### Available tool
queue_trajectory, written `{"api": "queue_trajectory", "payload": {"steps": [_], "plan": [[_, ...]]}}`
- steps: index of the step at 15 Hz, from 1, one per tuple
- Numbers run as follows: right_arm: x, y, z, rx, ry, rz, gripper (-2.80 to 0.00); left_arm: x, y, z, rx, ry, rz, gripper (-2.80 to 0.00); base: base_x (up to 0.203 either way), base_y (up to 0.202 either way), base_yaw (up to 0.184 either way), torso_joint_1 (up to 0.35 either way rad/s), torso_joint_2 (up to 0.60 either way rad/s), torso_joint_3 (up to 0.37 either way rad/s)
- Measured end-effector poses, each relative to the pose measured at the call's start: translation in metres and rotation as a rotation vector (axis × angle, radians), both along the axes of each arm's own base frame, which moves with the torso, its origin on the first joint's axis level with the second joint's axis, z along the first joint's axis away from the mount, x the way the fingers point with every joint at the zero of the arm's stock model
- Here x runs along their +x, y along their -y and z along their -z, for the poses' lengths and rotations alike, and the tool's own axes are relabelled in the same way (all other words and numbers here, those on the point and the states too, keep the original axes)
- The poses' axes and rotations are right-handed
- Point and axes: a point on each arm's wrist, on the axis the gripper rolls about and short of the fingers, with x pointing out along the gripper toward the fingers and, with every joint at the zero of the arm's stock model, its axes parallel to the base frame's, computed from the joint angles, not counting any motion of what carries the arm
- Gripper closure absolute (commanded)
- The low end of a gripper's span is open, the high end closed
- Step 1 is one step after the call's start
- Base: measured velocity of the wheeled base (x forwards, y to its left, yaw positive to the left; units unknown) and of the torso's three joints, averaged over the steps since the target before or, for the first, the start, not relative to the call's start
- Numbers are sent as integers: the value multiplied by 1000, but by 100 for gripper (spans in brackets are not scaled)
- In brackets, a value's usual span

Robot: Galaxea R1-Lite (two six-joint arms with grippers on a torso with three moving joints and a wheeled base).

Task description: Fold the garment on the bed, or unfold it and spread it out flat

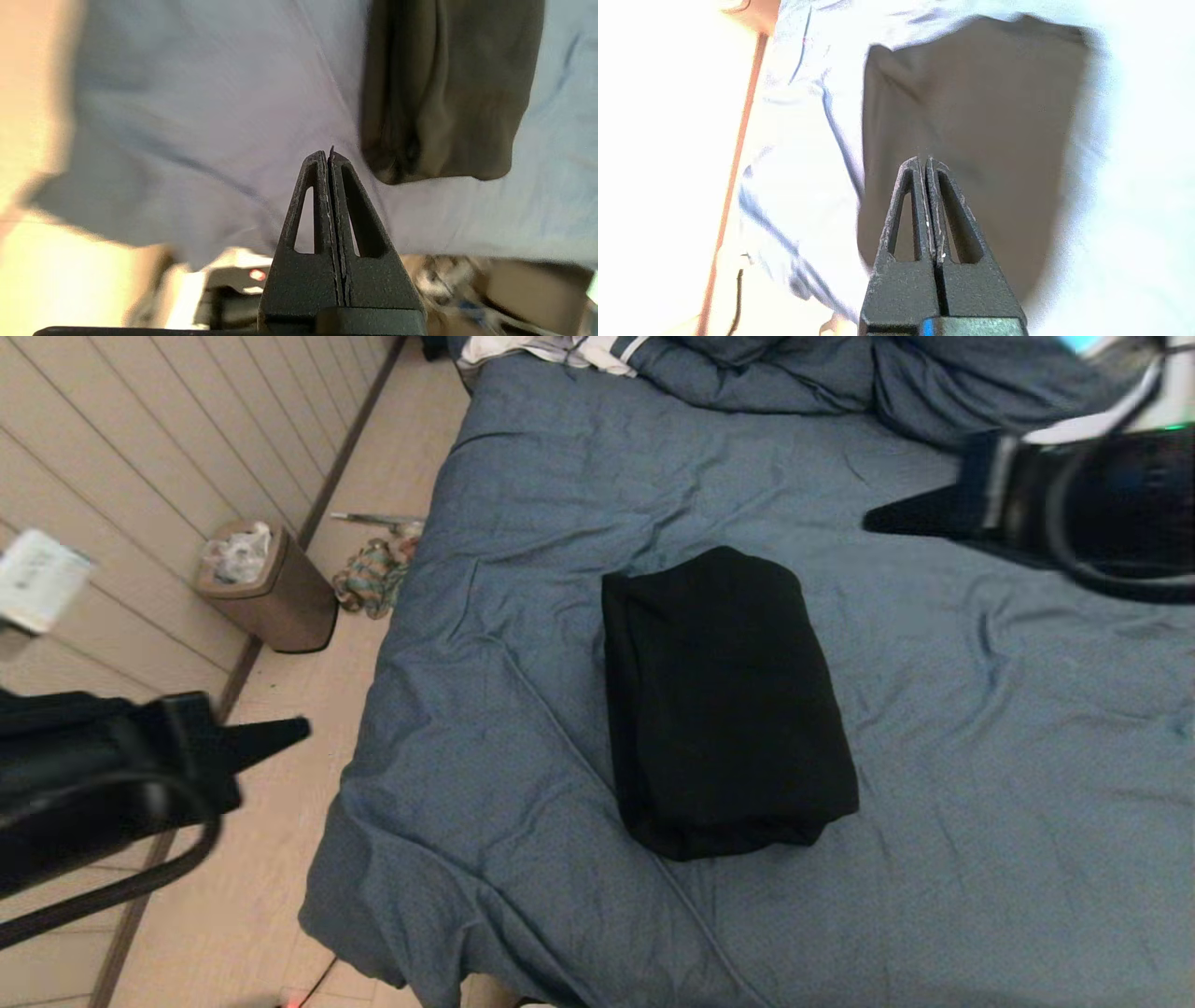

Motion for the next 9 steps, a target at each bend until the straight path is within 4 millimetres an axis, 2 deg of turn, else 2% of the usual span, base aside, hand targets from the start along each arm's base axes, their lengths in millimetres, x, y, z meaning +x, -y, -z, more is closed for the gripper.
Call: {"api": "queue_trajectory", "payload": {"steps": [2, 5, 7, 9], "plan": [[-73, 33, 5, -29, 17, 78, 0, -42, -41, -11, 39, 53, -114, 0, 0, 0, 0, 0, 0, 0], [-159, 72, 44, -102, 42, 277, 0, -95, -94, 0, 135, 65, -417, 0, 0, 0, 0, 0, 0, 0], [-207, 89, 75, -133, 49, 424, 0, -119, -108, 15, 178, 39, -627, 0, 0, 0, 0, 0, 0, 0], [-246, 95, 112, -153, 15, 538, 0, -131, -108, 39, 188, 20, -749, 0, 0, 0, 0, 0, 0, 0]]}}
